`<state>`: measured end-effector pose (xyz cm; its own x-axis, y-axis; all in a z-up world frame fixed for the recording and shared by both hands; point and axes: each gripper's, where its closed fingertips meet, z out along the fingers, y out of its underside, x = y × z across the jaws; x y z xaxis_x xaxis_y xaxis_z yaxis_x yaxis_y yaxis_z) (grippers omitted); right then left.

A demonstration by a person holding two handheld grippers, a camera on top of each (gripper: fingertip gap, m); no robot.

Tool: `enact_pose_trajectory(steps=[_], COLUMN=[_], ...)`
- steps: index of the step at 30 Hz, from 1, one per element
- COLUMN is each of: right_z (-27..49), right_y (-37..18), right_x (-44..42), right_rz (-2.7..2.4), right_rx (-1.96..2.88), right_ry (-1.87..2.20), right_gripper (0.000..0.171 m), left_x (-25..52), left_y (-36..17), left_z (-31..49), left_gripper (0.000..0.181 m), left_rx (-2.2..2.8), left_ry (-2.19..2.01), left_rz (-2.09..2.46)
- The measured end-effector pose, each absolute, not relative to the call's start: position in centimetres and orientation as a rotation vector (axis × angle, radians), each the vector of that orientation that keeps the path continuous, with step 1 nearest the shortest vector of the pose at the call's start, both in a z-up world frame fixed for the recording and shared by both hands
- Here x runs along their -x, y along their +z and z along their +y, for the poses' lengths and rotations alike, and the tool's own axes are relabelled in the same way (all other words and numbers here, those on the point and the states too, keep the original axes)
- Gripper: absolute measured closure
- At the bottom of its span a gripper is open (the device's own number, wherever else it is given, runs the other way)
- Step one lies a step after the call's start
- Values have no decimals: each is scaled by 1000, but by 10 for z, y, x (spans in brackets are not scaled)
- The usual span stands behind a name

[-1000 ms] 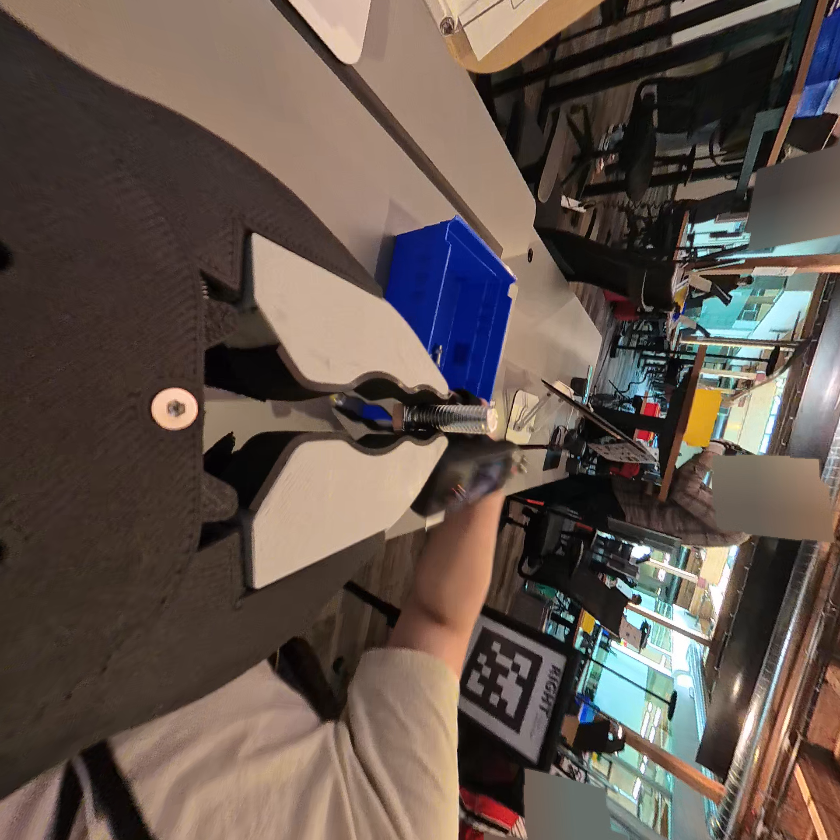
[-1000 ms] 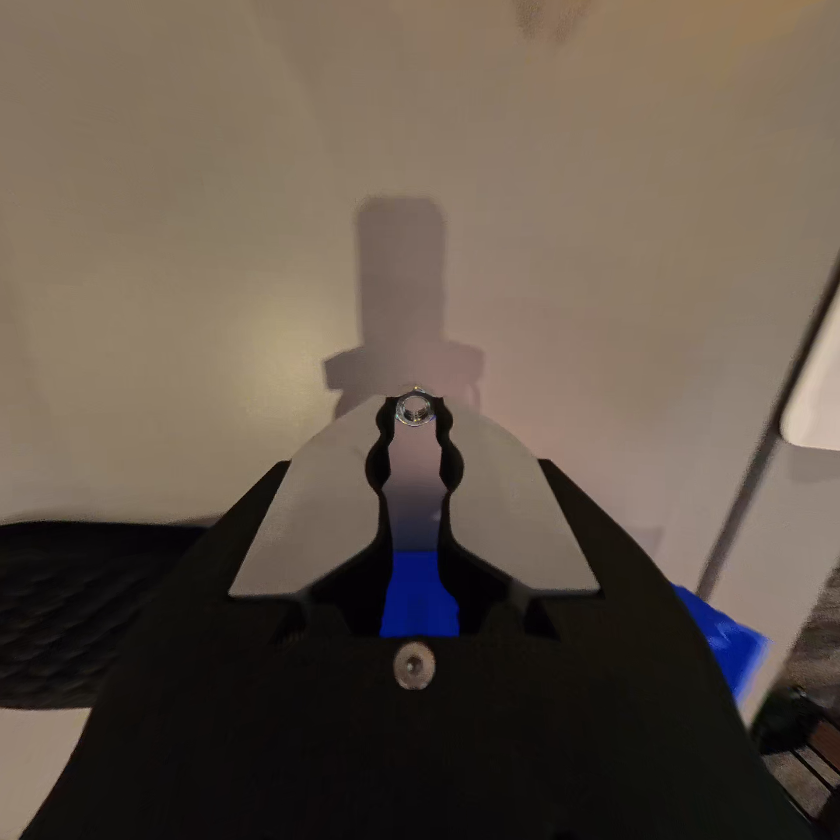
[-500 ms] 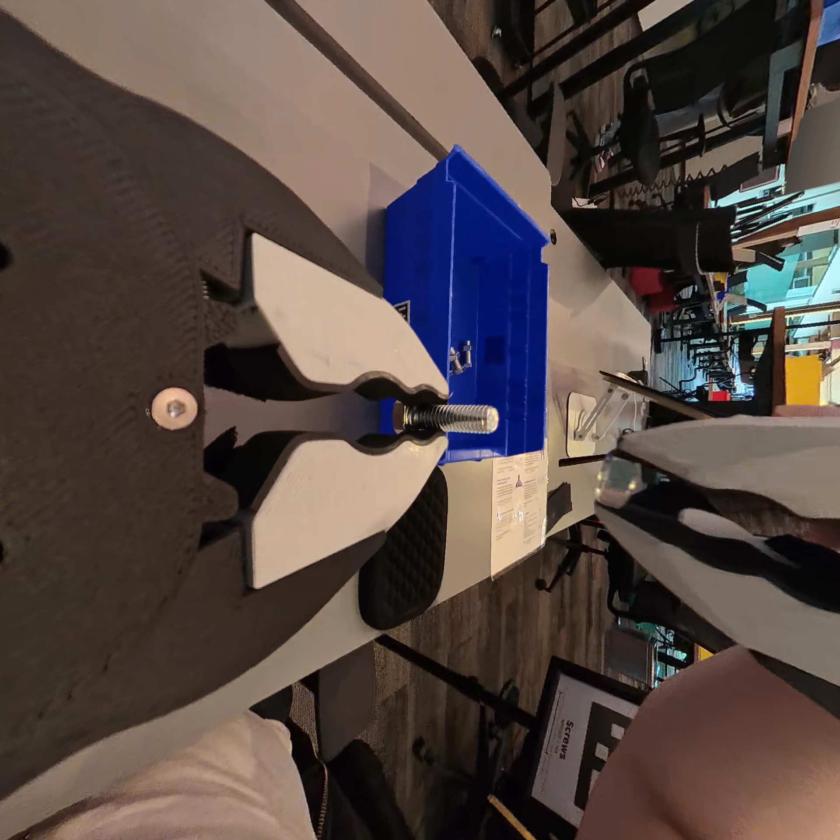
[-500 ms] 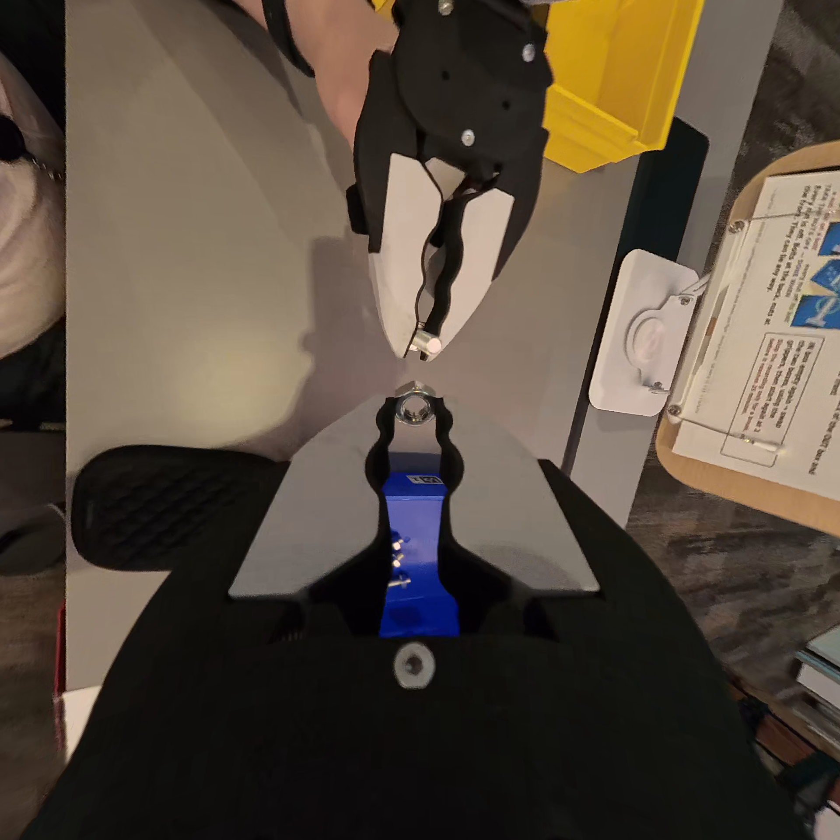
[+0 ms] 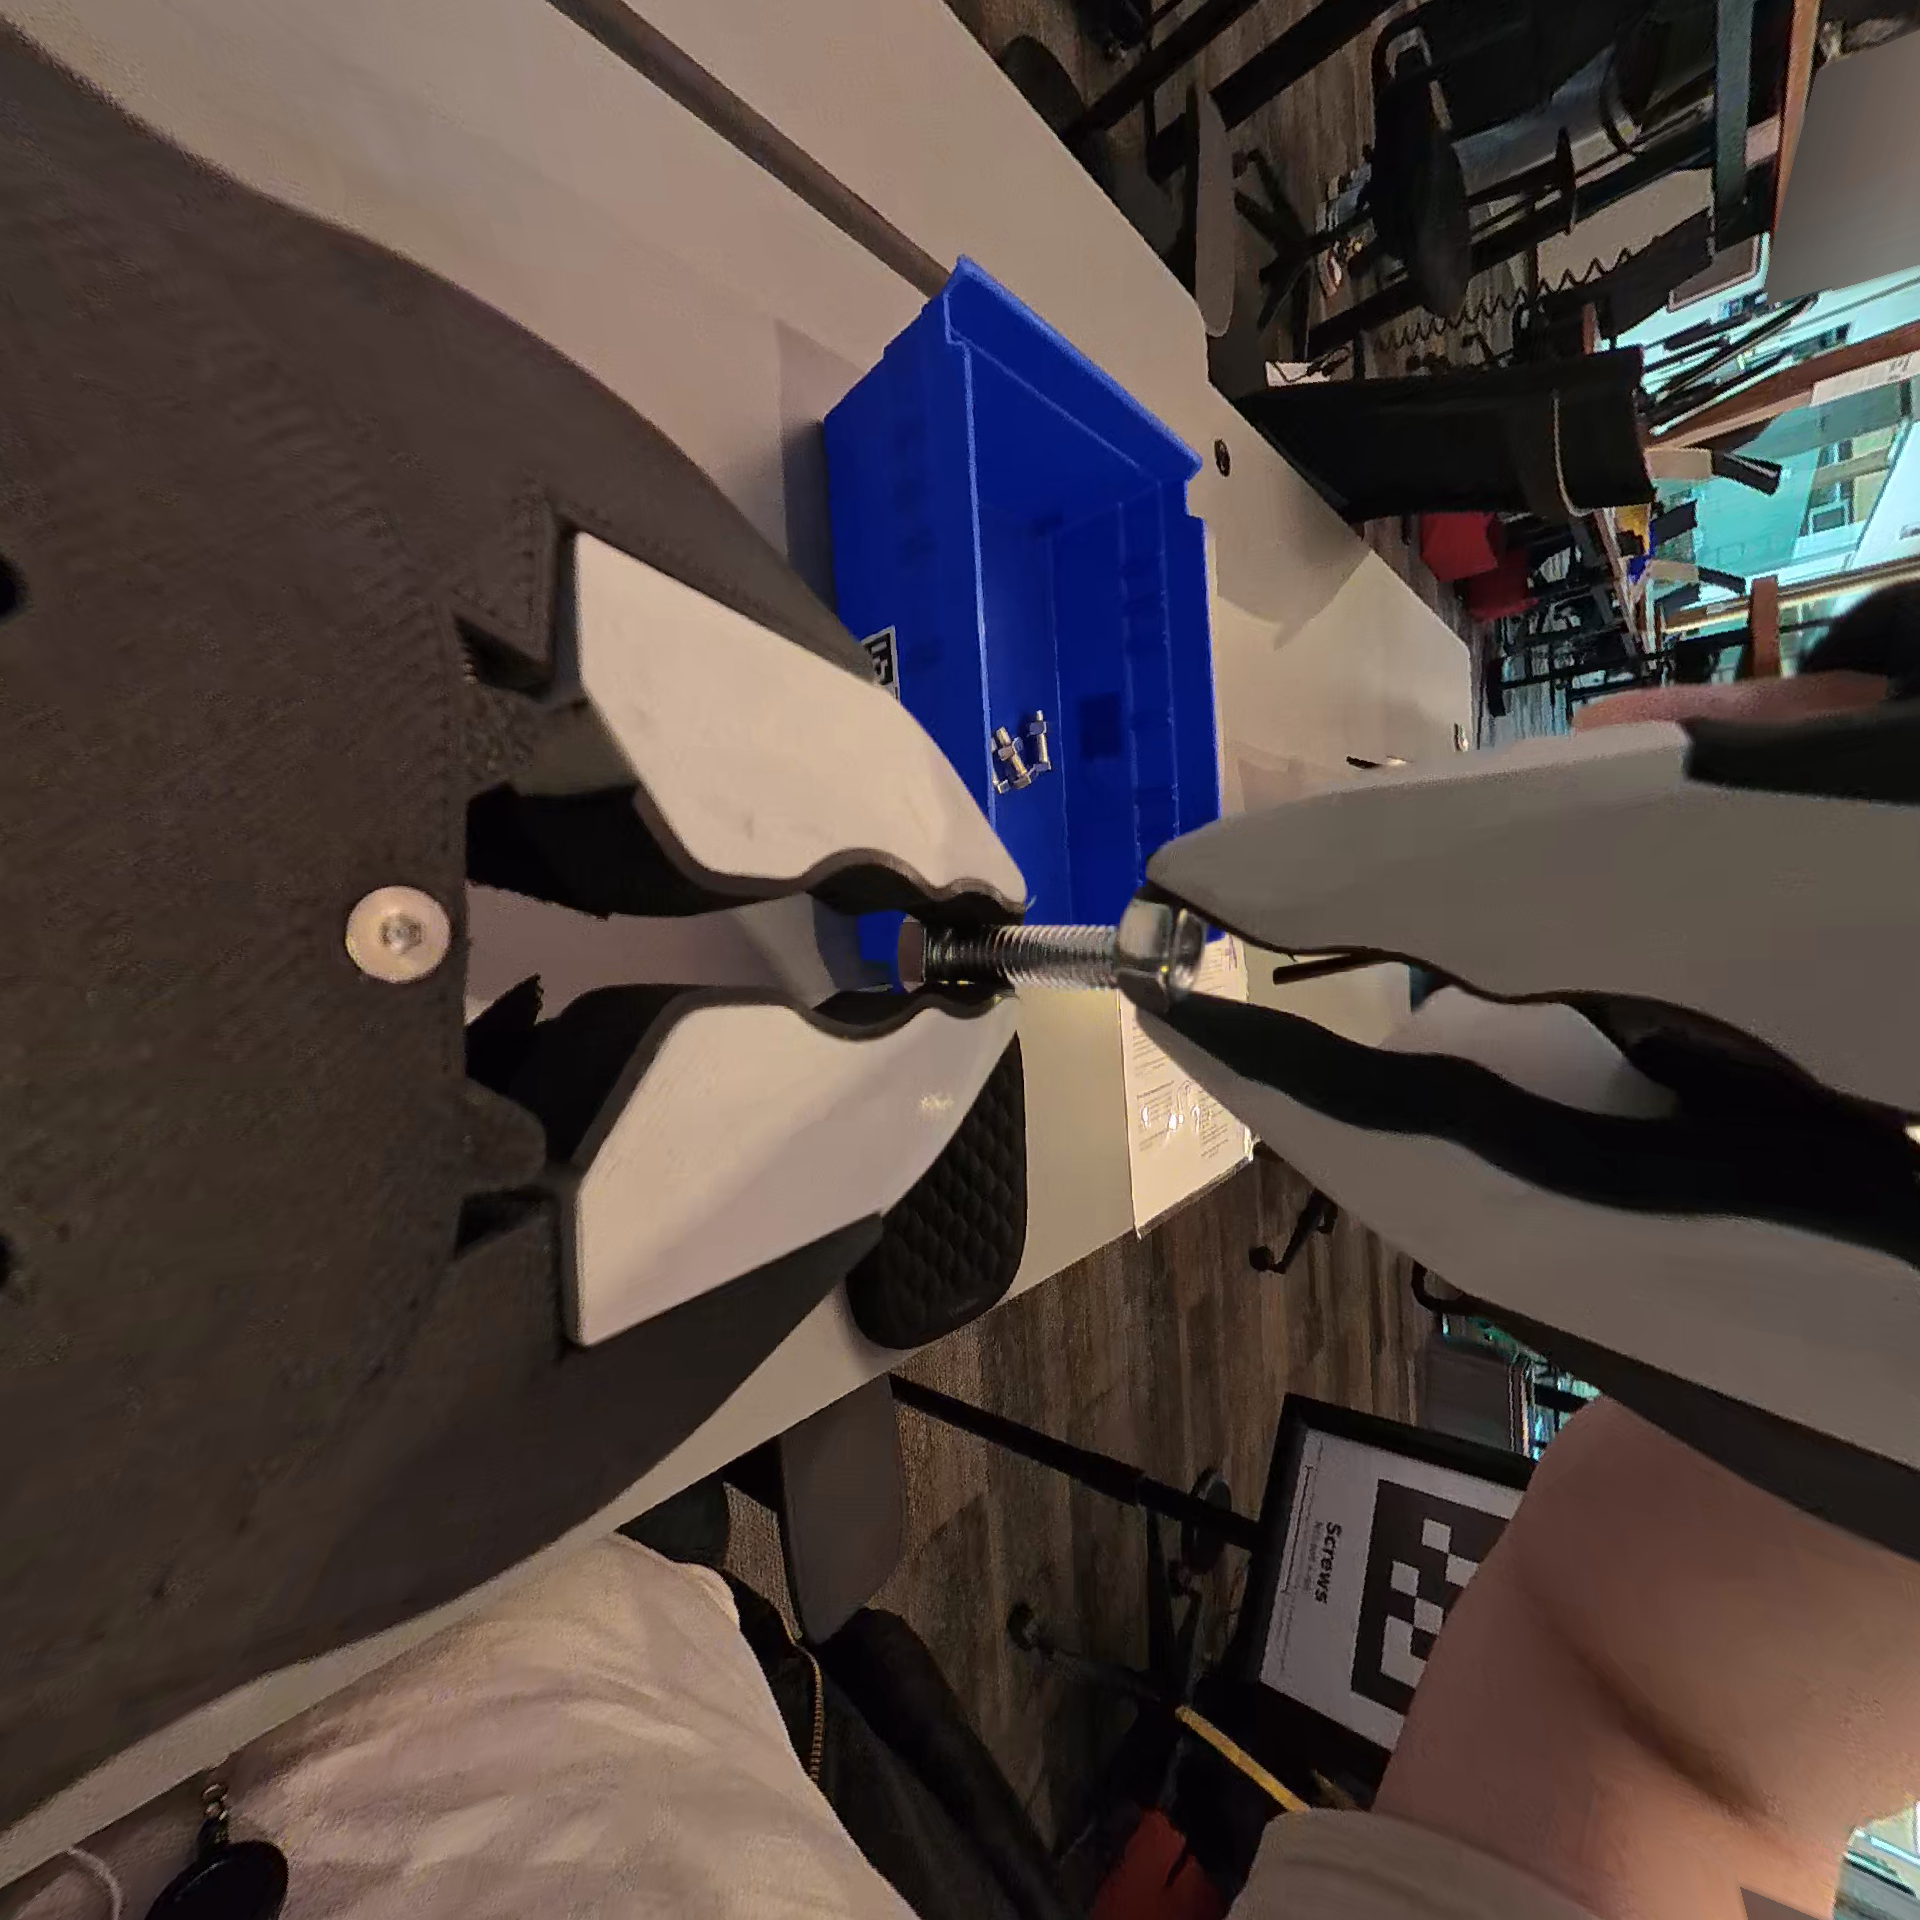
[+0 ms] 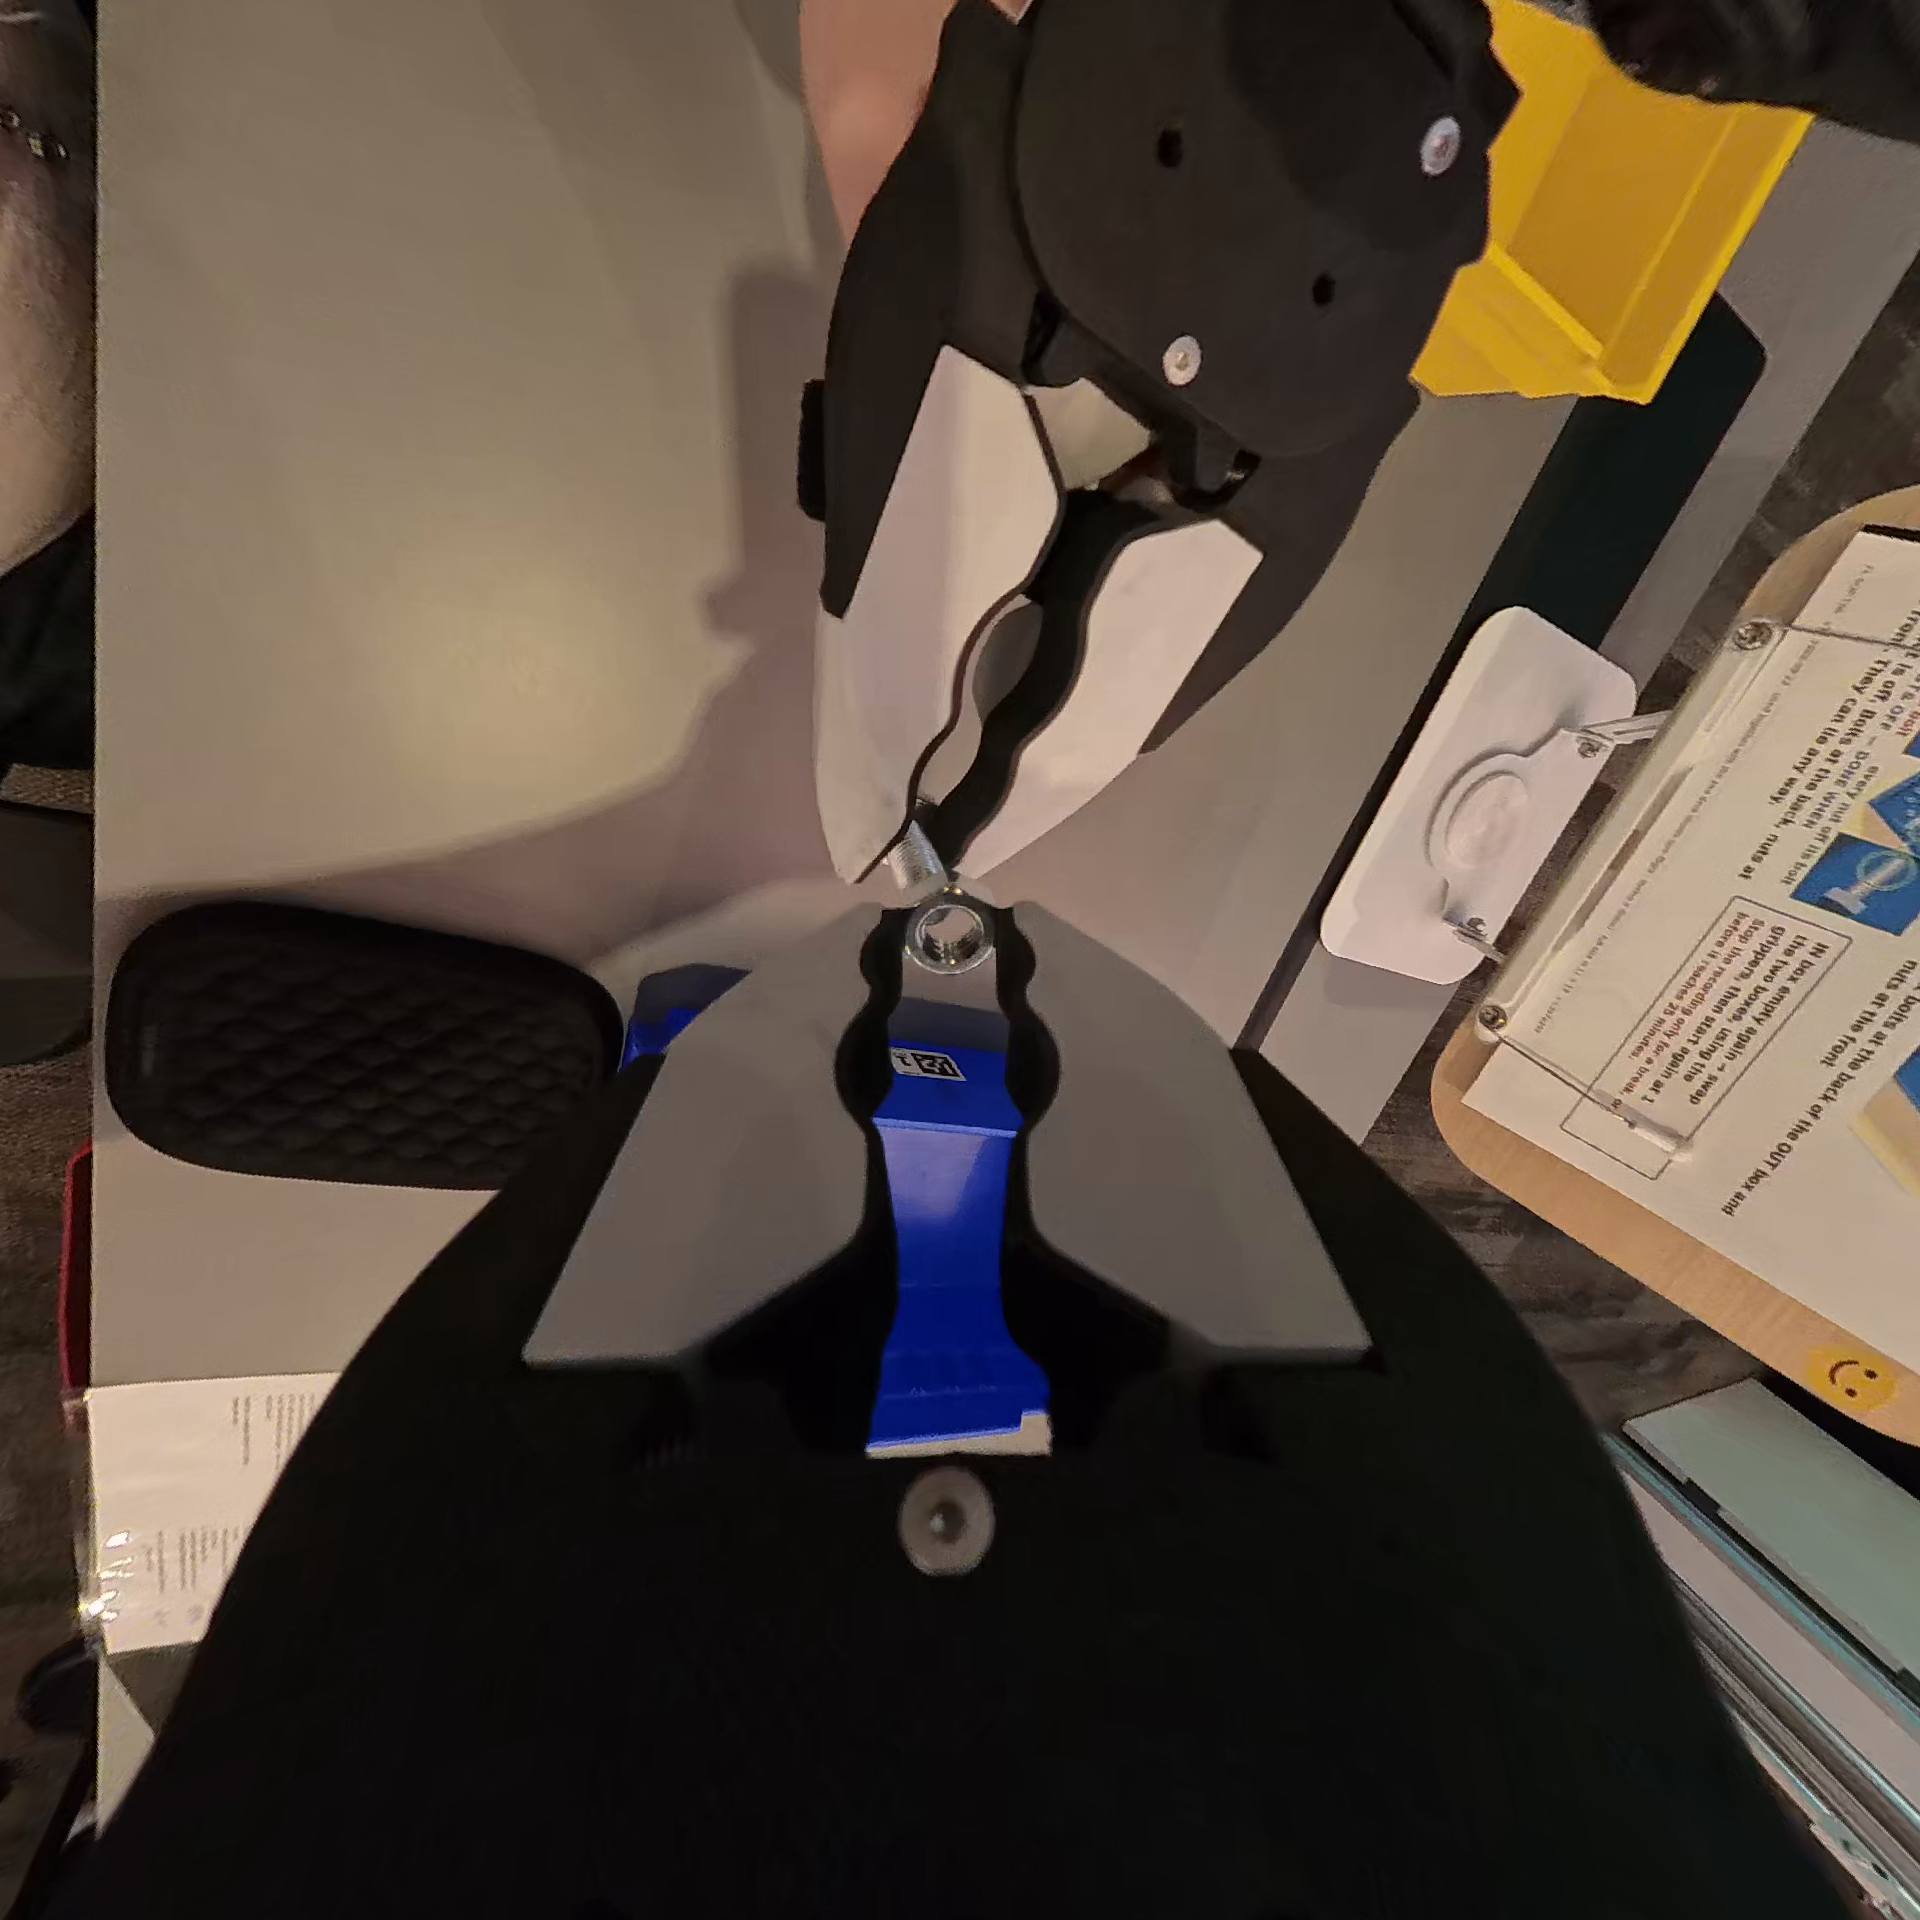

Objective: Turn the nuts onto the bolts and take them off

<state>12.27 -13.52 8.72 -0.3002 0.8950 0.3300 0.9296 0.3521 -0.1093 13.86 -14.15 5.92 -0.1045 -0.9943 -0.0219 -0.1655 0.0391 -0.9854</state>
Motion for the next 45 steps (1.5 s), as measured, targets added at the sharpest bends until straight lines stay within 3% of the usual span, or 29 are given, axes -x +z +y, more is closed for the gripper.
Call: enact_pose_trajectory(steps=[1, 19, 30, 45], right_z=[-137, -164, -139, -130], right_y=[87, 94, 98, 102], right_x=[-122, -104, -104, -97], right_rz=[-2301, -2486, -1885, -1514], right_rx=[1617, 1472, 2112, 2363], right_ry=[-138, -214, 161, 409], right_gripper=[152, 152, 153, 153], left_x=[-138, -121, -120, -114], left_y=[60, 70, 74, 77], left_z=[-142, -172, -144, -137], left_gripper=[172, 172, 172, 172], left_rx=[1251, 1128, 1318, 1412], left_ry=[-1166, -1338, -1131, -1078], left_rz=[1431, 1586, 1463, 1417])
